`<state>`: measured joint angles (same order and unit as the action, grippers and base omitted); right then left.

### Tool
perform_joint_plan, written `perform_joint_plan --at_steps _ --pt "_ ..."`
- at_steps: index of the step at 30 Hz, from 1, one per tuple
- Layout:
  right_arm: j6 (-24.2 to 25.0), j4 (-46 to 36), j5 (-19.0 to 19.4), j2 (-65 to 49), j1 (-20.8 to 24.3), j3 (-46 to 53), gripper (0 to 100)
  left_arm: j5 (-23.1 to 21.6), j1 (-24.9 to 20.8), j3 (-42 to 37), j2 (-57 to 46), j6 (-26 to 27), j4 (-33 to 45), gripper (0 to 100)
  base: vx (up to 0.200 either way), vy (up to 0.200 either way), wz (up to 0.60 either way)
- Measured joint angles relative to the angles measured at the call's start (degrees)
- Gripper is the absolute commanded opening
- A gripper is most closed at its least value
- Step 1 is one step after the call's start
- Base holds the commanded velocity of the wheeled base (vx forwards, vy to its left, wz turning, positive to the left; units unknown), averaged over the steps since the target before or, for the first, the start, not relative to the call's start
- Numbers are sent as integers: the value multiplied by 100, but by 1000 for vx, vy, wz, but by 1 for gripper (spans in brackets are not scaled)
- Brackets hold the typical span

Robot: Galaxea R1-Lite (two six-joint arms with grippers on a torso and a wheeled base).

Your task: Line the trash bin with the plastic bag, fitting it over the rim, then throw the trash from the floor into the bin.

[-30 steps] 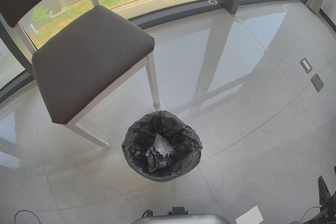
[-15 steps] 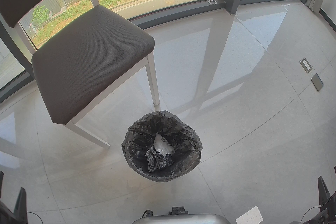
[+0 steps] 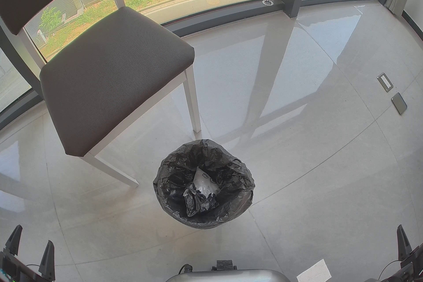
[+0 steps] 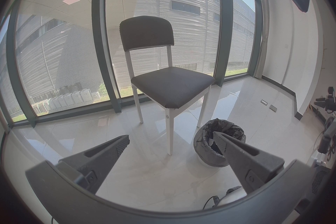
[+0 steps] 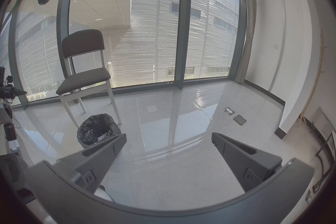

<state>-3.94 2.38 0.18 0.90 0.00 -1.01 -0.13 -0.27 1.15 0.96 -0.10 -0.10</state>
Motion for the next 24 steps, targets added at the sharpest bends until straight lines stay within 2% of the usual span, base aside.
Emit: perform_joint_plan --at_steps 3,12,16,20,24 --pt "-207 5 63 0 0 0 100 4 2 -10 0 0 -1 100 0 0 0" --pt "-730 213 740 0 0 2 100 -5 2 -13 0 -6 0 100 0 0 0" --pt "-697 224 750 0 5 2 100 2 0 -13 0 -6 2 100 0 0 0" --pt "-723 224 1029 0 5 2 100 4 2 -13 0 -6 2 100 0 0 0" --pt "-432 227 1349 0 5 2 100 4 0 -13 0 -6 2 100 0 0 0"
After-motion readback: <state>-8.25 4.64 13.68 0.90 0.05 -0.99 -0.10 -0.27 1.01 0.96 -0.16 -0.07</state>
